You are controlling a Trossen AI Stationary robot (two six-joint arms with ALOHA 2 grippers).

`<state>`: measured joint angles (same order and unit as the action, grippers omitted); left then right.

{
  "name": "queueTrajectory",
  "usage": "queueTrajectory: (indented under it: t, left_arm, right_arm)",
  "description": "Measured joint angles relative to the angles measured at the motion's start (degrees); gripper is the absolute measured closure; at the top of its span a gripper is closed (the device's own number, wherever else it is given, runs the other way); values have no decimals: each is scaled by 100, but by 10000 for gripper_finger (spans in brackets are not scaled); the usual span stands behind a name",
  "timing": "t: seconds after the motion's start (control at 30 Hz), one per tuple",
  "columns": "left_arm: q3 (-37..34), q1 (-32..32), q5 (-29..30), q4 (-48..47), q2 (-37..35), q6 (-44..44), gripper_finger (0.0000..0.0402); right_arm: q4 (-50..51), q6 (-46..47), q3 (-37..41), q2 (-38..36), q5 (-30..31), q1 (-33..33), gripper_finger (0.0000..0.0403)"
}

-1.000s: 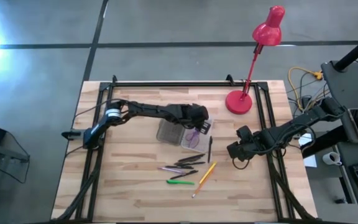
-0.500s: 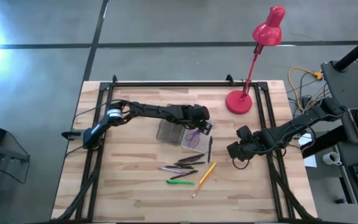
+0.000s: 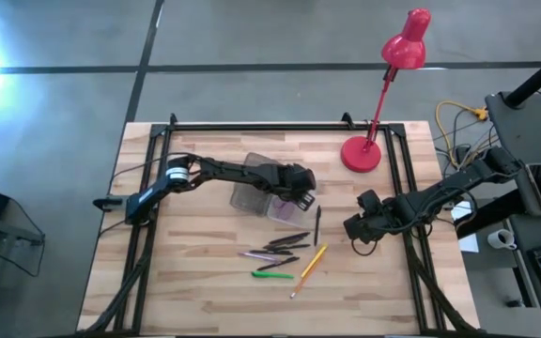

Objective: Pick & place school supplies into a supply box
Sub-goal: Put the violet scissors into the supply box

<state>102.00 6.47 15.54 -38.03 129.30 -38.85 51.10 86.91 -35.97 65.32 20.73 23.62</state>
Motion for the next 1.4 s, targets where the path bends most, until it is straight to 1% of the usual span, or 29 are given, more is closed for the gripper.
queueTrajectory:
  t: [0.17,0.3,0.37,0.5,0.63,0.73,1.0,1.17,1.23,1.4]
  left_arm:
    - [-102,-3,84,-378,-13,81,336]
    - [-63,-8,66,-364,-21,102,354]
    - [-32,-5,24,-321,-55,250,353]
    - [48,-8,-50,-298,-114,753,337]
    - [5,-5,-615,-266,-130,856,332]
    - [-101,-8,-808,-273,-128,844,331]
    - [-94,63,-839,-506,-172,324,330]
    - [-90,183,-731,-709,-207,32,329]
    - [-90,224,-677,-822,-239,34,329]
    - [-87,232,-567,-845,-448,347,328]
  right_arm:
    - [12,5,0,0,0,0,211]
    - [14,5,13,0,-1,0,211]
    - [15,6,20,0,-3,0,211]
    - [16,9,39,0,-4,-2,211]
    - [14,34,87,0,-2,-5,211]
    - [16,145,136,0,-4,-4,211]
    - [12,164,166,0,-17,0,211]
    - [8,164,166,0,-17,0,211]
    - [-5,164,166,0,-17,0,211]
    - [-33,164,166,0,-17,0,211]
